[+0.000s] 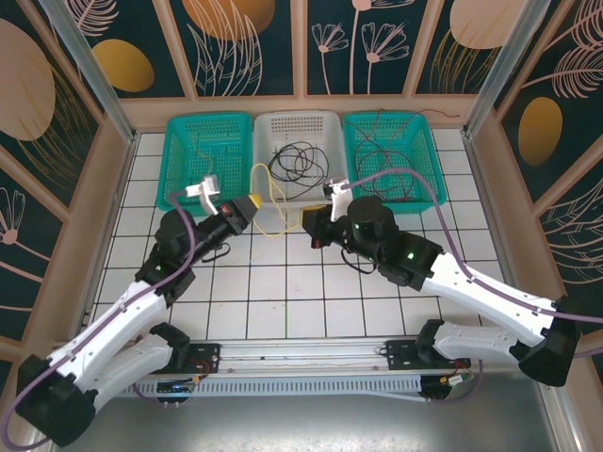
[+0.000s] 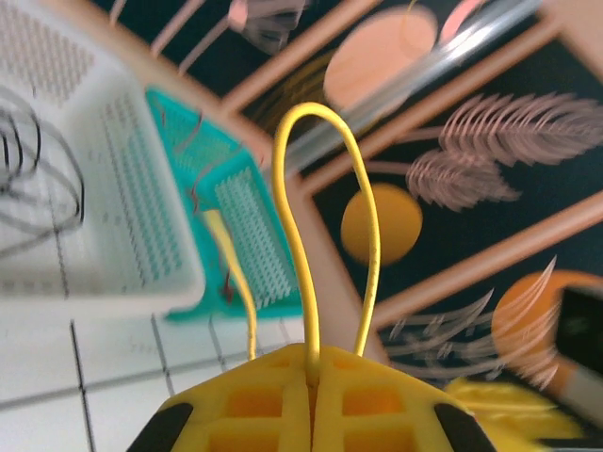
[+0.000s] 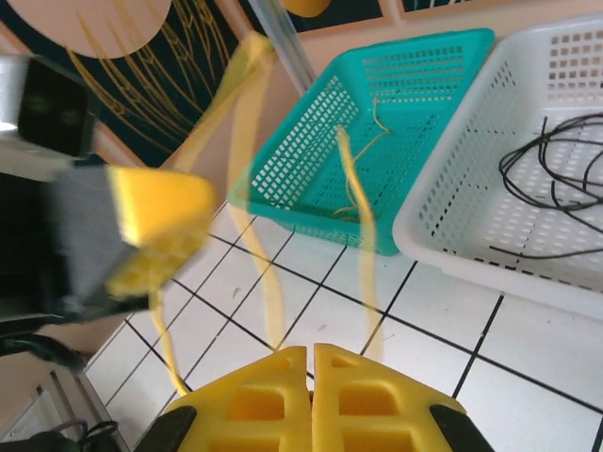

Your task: Untangle the cables

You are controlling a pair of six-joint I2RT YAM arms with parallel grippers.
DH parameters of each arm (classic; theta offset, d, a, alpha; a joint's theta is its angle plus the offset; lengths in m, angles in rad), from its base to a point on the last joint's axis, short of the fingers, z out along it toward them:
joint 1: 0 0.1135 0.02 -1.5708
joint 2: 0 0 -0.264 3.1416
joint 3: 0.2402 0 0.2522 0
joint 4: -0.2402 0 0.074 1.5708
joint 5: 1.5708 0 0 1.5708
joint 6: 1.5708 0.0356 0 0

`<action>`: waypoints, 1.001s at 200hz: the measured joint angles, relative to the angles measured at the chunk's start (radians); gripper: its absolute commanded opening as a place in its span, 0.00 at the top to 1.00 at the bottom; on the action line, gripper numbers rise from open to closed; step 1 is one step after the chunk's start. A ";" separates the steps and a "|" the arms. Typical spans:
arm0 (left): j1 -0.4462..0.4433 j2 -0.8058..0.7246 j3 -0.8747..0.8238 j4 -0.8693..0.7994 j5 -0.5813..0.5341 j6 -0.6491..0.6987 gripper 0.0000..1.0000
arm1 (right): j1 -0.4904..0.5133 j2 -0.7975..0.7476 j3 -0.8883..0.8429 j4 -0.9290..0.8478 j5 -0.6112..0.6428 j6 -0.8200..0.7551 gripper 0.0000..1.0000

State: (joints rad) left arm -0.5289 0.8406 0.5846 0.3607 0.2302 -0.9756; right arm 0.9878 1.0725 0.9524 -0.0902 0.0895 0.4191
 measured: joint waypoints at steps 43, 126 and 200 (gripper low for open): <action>0.000 -0.062 -0.034 0.139 -0.143 -0.040 1.00 | 0.043 0.012 -0.122 0.137 -0.005 0.138 1.00; 0.000 -0.039 -0.106 0.301 -0.221 -0.110 1.00 | 0.145 0.093 -0.150 0.209 0.108 0.268 0.51; 0.006 -0.171 -0.104 0.090 -0.119 0.156 1.00 | 0.039 0.058 0.126 -0.103 0.220 0.155 0.35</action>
State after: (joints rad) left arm -0.5232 0.6701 0.4808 0.4503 0.1108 -0.8196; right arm 1.0267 1.1301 1.0782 -0.1928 0.3092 0.5739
